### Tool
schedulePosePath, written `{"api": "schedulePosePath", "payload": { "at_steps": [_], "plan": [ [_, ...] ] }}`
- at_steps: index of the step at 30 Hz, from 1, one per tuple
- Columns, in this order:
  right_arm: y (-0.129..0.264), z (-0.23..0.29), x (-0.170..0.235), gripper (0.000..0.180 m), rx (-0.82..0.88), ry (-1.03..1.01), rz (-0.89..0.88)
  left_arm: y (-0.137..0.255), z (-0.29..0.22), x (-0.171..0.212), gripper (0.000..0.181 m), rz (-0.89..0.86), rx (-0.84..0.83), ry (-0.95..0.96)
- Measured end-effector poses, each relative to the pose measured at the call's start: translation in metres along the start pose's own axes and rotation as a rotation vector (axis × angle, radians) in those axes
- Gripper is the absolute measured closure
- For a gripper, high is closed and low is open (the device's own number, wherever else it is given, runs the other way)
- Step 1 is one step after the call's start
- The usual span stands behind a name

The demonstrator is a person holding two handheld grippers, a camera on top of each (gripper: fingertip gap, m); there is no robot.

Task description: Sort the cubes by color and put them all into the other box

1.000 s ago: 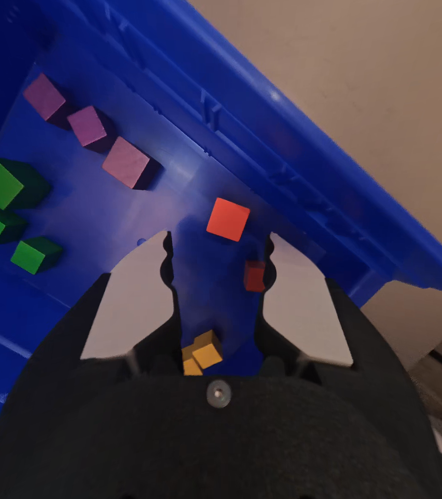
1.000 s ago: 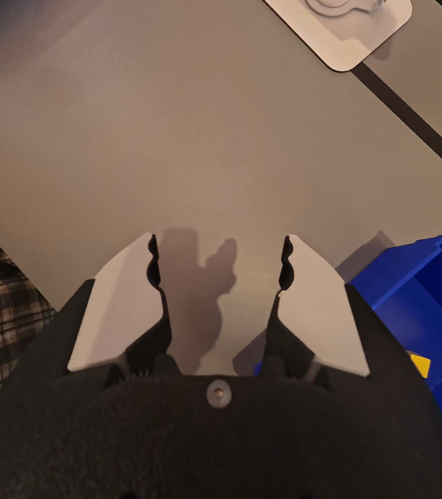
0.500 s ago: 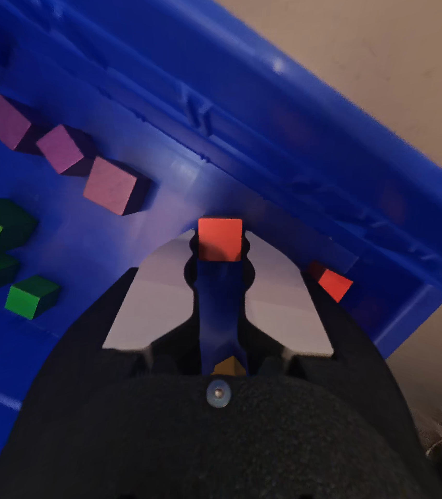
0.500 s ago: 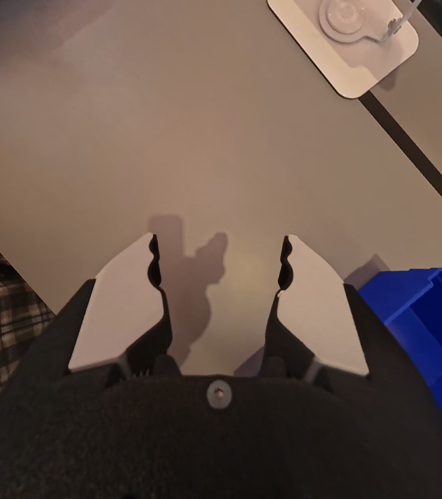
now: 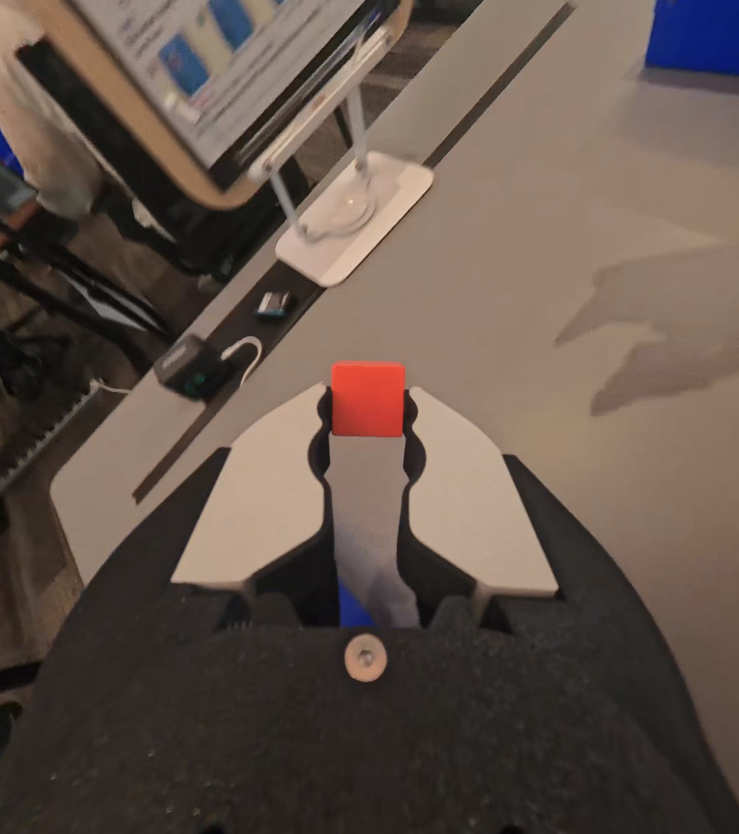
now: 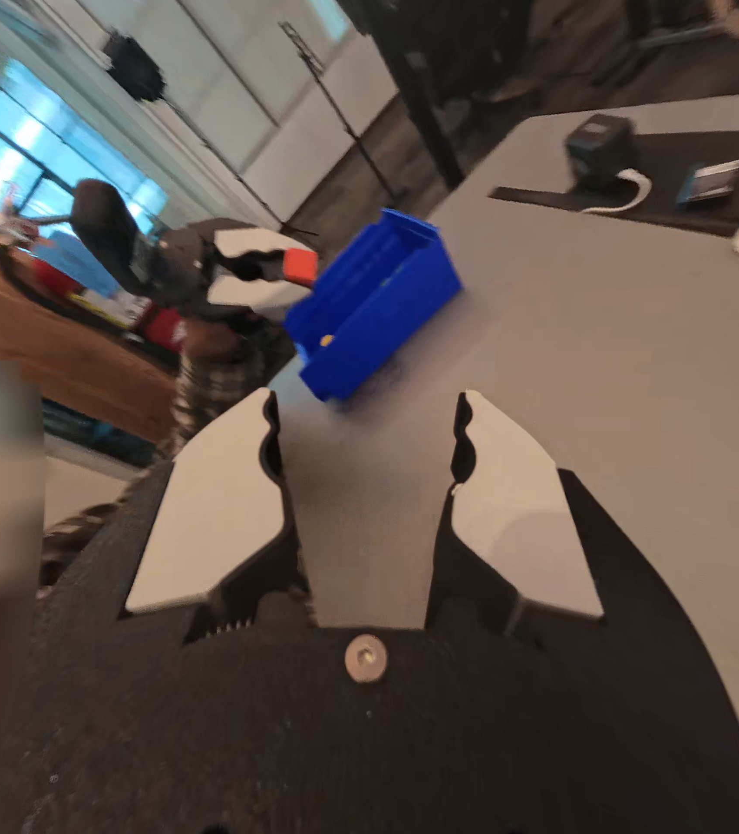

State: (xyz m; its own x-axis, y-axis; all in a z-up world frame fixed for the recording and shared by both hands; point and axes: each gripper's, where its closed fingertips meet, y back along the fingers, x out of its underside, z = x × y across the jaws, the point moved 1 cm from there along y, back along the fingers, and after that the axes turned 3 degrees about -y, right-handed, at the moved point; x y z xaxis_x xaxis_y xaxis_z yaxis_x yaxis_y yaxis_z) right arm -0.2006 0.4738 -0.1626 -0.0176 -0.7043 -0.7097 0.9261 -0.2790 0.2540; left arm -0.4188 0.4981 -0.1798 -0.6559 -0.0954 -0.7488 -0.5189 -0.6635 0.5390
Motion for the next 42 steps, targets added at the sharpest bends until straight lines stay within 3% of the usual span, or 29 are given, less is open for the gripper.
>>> {"api": "schedulePosePath", "payload": {
  "at_steps": [6, 14, 15, 16, 19, 23, 25, 28, 31, 34, 38, 40, 42],
  "plan": [
    [-0.040, 0.019, 0.004, 0.108, -0.082, -0.090, 0.089, -0.049, -0.077, -0.076, 0.152, -0.057, 0.064, -0.122],
    [-0.042, 0.006, 0.017, 0.120, -0.092, -0.184, 0.183, -0.071, -0.119, -0.110, 0.152, -0.061, 0.069, -0.236],
    [-0.042, 0.008, 0.018, 0.128, -0.119, -0.198, 0.190, -0.072, -0.122, -0.114, 0.147, -0.073, 0.071, -0.242],
    [-0.039, 0.013, 0.019, 0.150, -0.173, -0.211, 0.197, -0.073, -0.126, -0.119, 0.141, -0.085, 0.078, -0.241],
    [-0.024, 0.007, 0.017, 0.151, -0.175, -0.239, 0.187, -0.076, -0.135, -0.130, 0.124, -0.128, 0.127, -0.182],
    [0.045, -0.027, 0.008, 0.150, -0.018, -0.196, 0.120, -0.071, -0.146, -0.123, 0.094, -0.146, 0.223, -0.067],
    [0.115, -0.078, 0.011, 0.151, 0.286, -0.111, 0.128, -0.061, -0.151, -0.105, 0.089, -0.151, 0.279, -0.029],
    [0.251, -0.154, 0.035, 0.151, 0.767, -0.094, 0.193, -0.047, -0.149, -0.072, 0.087, -0.138, 0.339, 0.041],
    [0.343, -0.201, 0.081, 0.150, 0.981, -0.229, 0.252, -0.039, -0.144, -0.046, 0.088, -0.113, 0.378, 0.094],
    [0.371, -0.229, 0.131, 0.150, 1.008, -0.349, 0.364, -0.039, -0.138, -0.031, 0.090, -0.083, 0.360, 0.107],
    [0.364, -0.252, 0.161, 0.147, 0.976, -0.361, 0.461, -0.036, -0.133, -0.024, 0.091, -0.055, 0.344, 0.110],
    [0.361, -0.258, 0.155, 0.115, 0.996, -0.339, 0.440, -0.030, -0.126, -0.019, 0.091, -0.036, 0.323, 0.108],
    [0.359, -0.256, 0.138, 0.109, 0.999, -0.293, 0.381, -0.022, -0.112, -0.010, 0.091, -0.010, 0.288, 0.117]
  ]
}}
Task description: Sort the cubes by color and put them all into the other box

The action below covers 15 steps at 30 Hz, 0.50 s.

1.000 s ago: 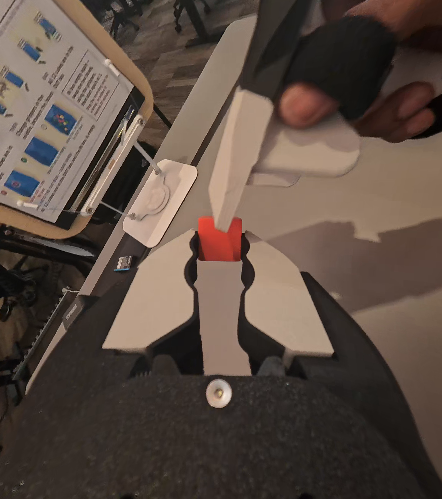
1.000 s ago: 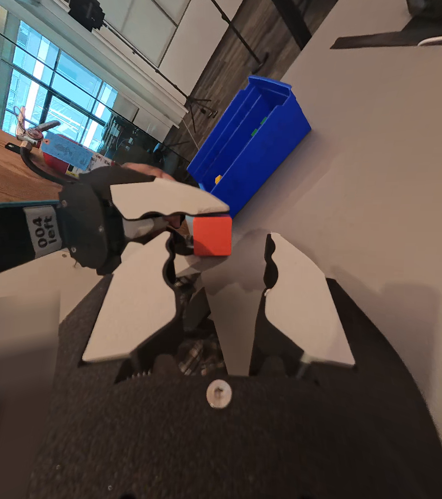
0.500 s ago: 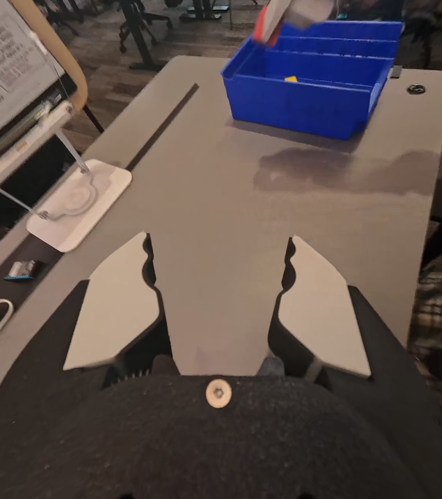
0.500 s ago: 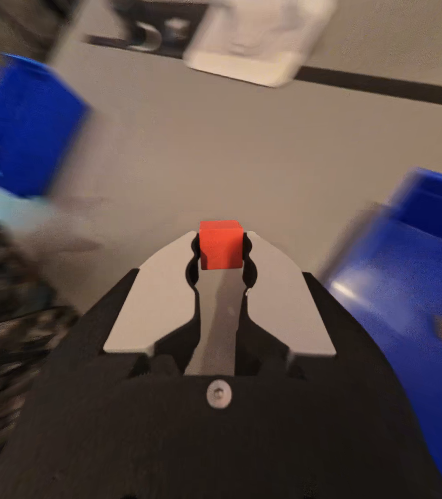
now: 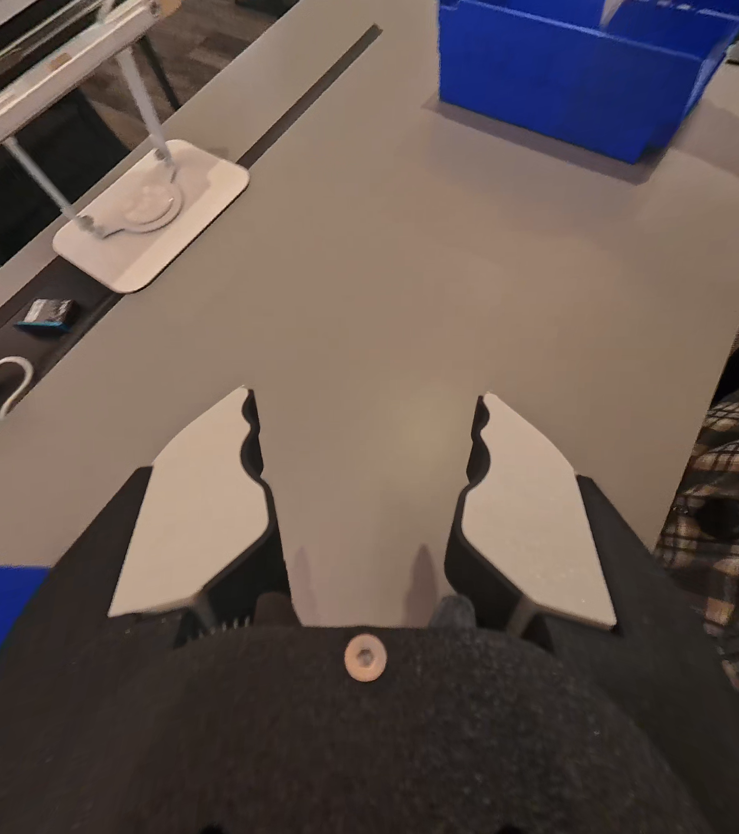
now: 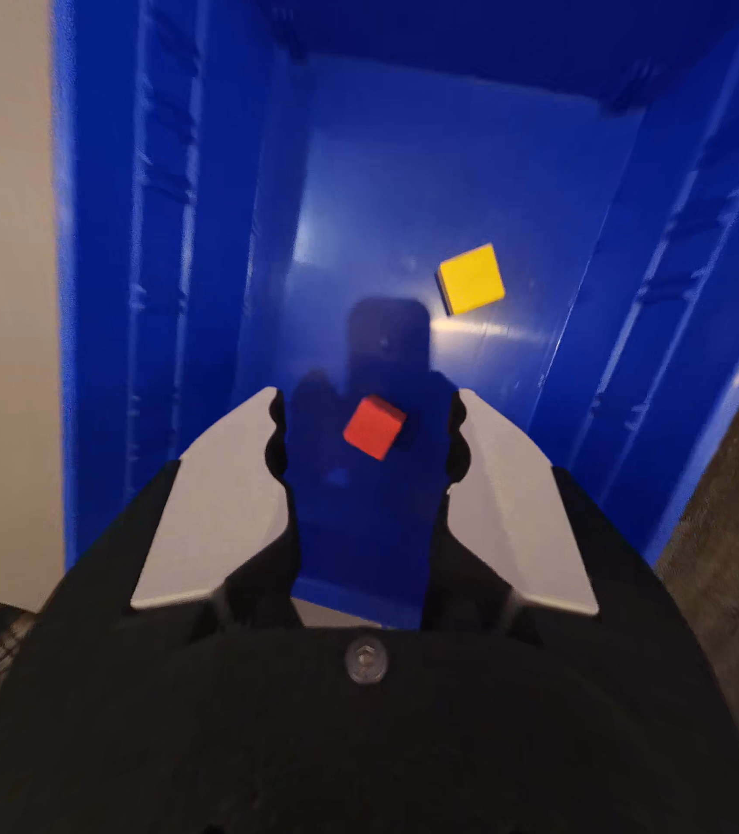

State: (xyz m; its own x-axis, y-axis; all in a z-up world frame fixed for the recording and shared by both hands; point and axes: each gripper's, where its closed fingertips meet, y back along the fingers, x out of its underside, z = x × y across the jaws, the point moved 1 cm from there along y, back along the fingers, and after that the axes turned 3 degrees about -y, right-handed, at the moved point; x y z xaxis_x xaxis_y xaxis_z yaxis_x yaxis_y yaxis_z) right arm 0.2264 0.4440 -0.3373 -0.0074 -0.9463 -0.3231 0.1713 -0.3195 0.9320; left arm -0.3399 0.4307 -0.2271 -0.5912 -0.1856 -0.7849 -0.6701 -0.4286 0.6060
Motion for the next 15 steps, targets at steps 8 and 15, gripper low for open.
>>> {"api": "schedulePosePath", "payload": {
  "at_steps": [8, 15],
  "plan": [
    [0.080, 0.067, -0.040, 0.104, -0.075, 0.142, -0.291, 0.092, 0.106, 0.075, 0.096, 0.196, -0.220, 0.128],
    [0.109, 0.150, -0.030, 0.102, -0.170, 0.360, -0.368, 0.145, 0.154, 0.180, 0.102, 0.479, -0.115, 0.183]
  ]
}}
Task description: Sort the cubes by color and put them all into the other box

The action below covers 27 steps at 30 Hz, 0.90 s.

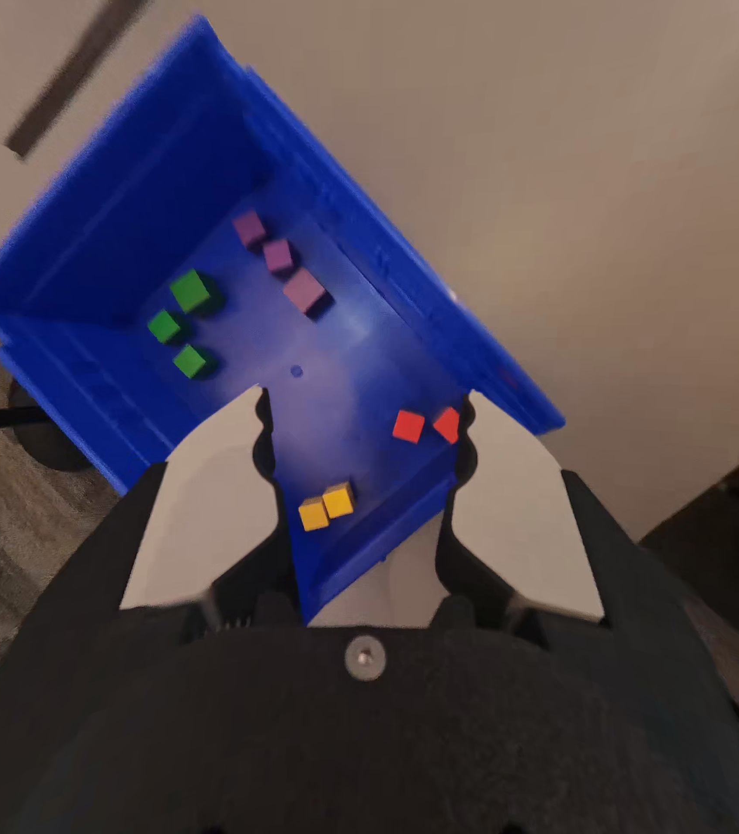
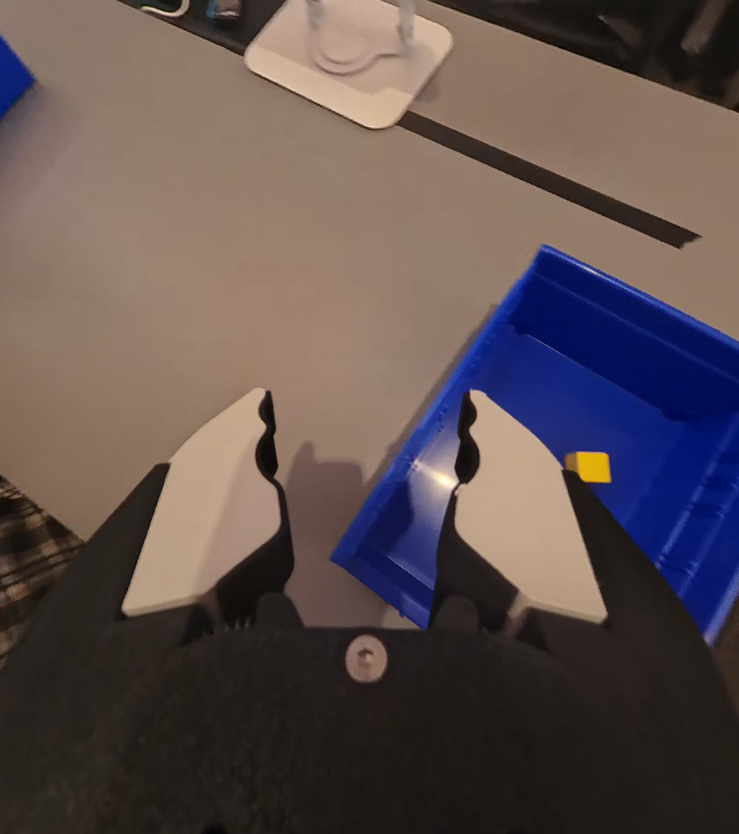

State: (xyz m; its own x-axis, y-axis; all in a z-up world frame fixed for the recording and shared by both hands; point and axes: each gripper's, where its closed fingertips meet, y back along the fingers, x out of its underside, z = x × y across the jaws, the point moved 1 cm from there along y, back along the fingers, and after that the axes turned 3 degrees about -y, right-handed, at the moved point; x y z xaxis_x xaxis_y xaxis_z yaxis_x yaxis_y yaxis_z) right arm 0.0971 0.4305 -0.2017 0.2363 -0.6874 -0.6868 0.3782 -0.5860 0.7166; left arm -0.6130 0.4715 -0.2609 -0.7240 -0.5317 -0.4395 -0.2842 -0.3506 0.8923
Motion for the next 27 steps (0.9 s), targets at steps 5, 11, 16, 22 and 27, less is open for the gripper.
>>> {"api": "schedulePosePath", "payload": {
  "at_steps": [5, 11, 16, 22, 27],
  "plan": [
    [-0.008, 0.039, -0.007, 0.102, -0.069, 0.073, 0.017, -0.031, -0.016, 0.031, 0.111, 0.129, 0.139, -0.072],
    [-0.013, 0.068, -0.012, 0.101, -0.083, 0.136, 0.046, -0.071, -0.022, 0.068, 0.118, 0.377, 0.140, -0.188],
    [-0.012, 0.079, -0.011, 0.101, -0.084, 0.162, 0.058, -0.087, -0.021, 0.075, 0.125, 0.388, 0.146, -0.187],
    [-0.012, 0.085, -0.014, 0.101, -0.087, 0.173, 0.055, -0.101, -0.026, 0.079, 0.148, 0.390, 0.159, -0.181],
    [-0.018, 0.098, -0.016, 0.103, -0.129, 0.163, 0.026, -0.089, -0.008, 0.074, 0.159, 0.378, 0.081, -0.166]
  ]
}}
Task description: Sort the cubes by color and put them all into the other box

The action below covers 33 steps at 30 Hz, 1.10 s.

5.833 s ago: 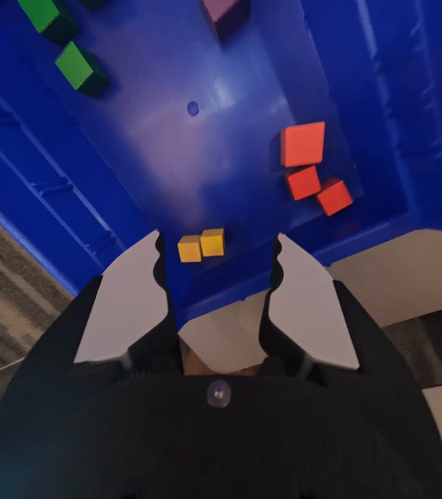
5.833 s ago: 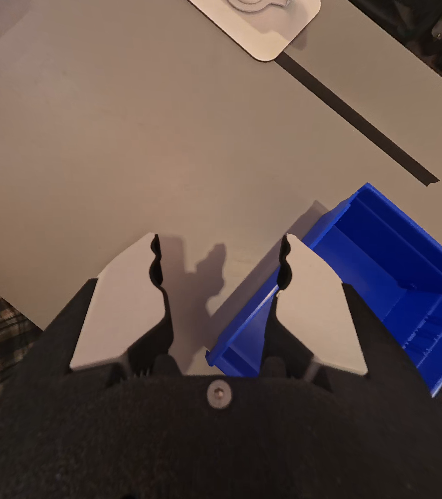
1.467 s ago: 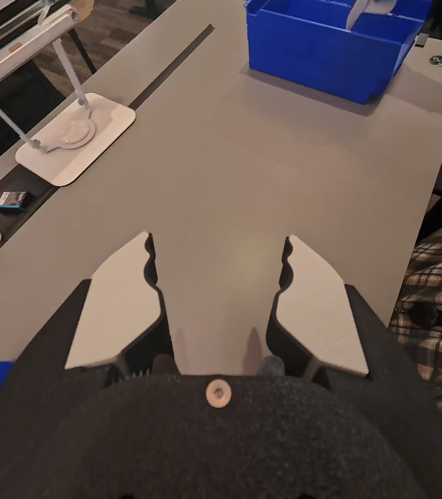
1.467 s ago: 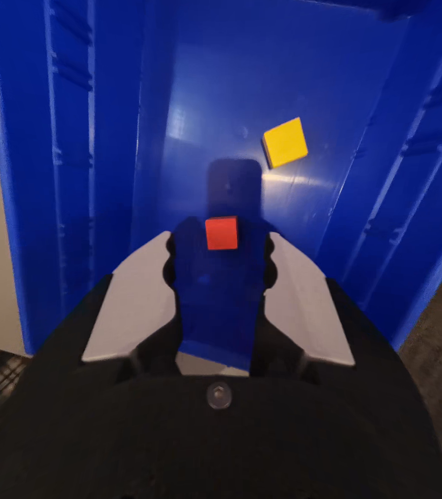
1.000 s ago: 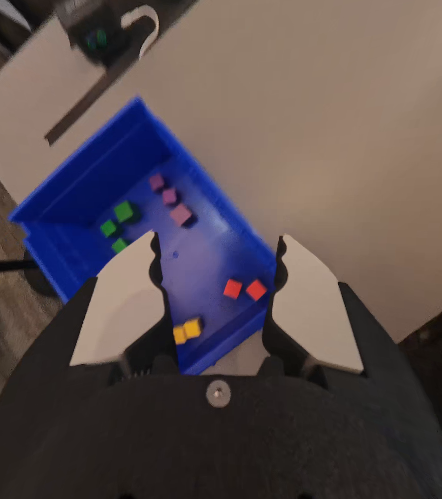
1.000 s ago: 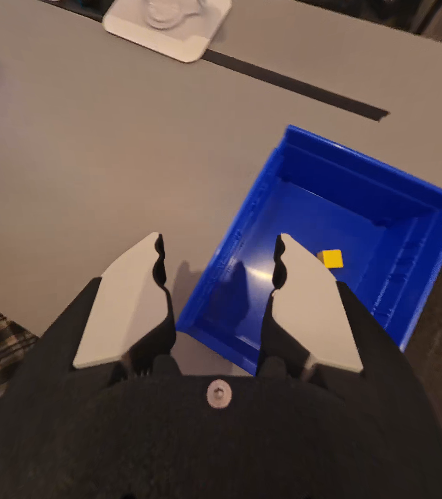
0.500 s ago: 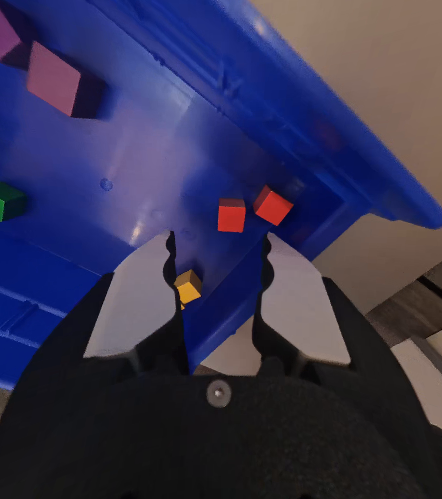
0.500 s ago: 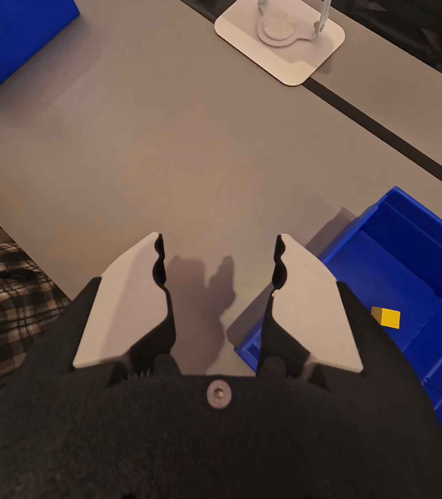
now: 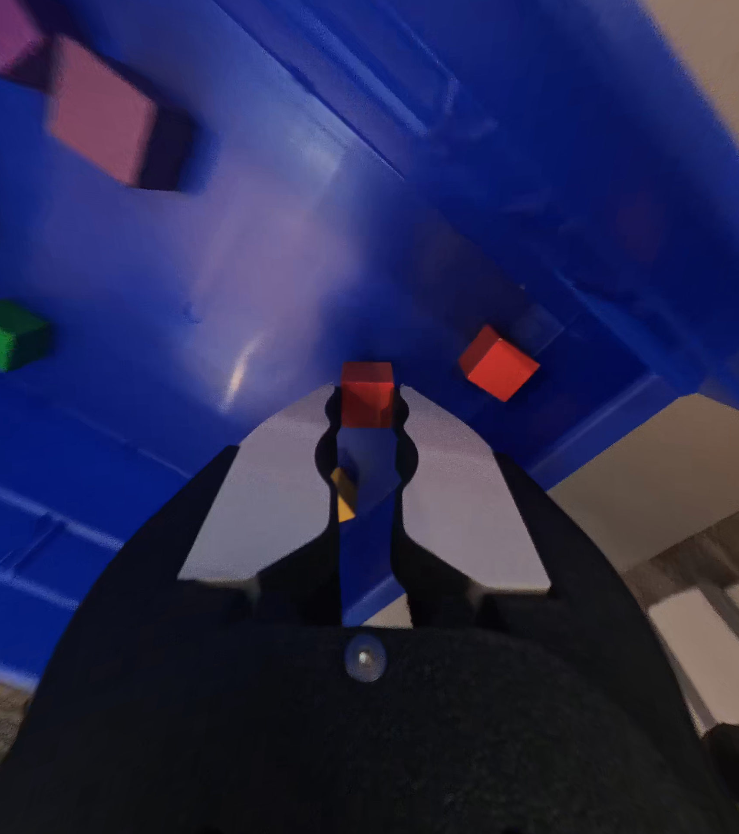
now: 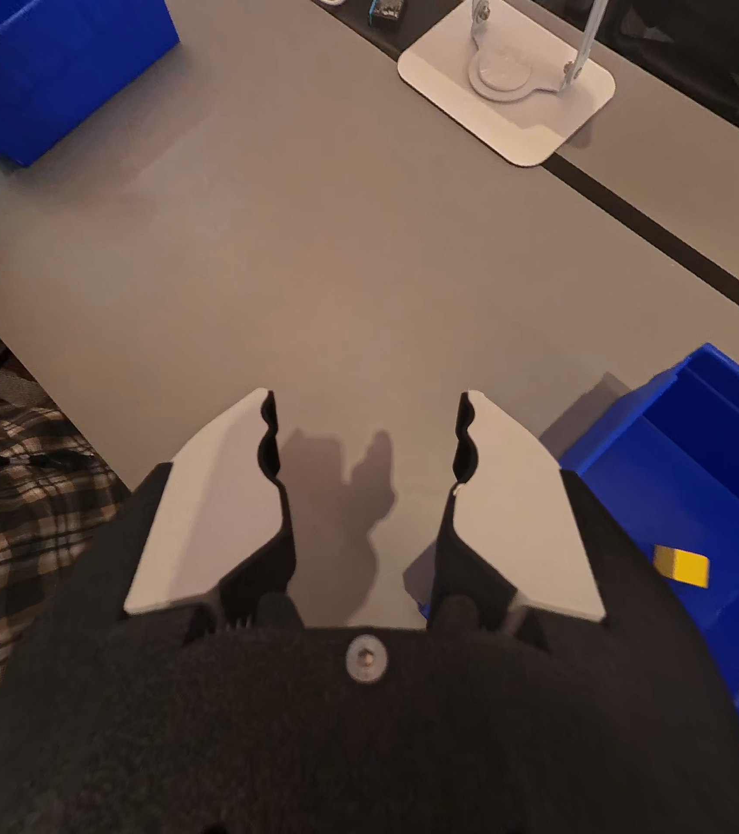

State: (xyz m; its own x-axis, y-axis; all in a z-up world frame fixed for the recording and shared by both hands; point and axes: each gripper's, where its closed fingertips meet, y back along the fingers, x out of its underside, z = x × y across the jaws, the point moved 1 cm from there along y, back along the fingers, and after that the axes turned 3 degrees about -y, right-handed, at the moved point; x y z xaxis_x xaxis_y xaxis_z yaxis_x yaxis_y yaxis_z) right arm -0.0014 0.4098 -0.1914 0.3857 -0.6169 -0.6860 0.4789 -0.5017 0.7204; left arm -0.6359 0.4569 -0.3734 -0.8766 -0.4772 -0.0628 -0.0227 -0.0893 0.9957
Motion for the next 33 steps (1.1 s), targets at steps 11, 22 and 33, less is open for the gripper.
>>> {"api": "schedulePosePath", "payload": {
  "at_steps": [11, 22, 33],
  "plan": [
    [-0.050, 0.103, -0.092, 0.111, -0.939, -0.486, -0.378, 0.210, -0.125, -0.249, 0.160, -1.134, -0.136, -0.348],
    [-0.069, 0.170, -0.090, 0.130, -1.368, -0.663, -0.235, 0.205, -0.252, -0.364, 0.160, -1.442, 0.068, -0.609],
    [-0.035, 0.069, -0.062, 0.157, -0.975, -0.603, -0.242, 0.198, -0.245, -0.358, 0.103, -1.343, 0.176, -0.391]
  ]
}}
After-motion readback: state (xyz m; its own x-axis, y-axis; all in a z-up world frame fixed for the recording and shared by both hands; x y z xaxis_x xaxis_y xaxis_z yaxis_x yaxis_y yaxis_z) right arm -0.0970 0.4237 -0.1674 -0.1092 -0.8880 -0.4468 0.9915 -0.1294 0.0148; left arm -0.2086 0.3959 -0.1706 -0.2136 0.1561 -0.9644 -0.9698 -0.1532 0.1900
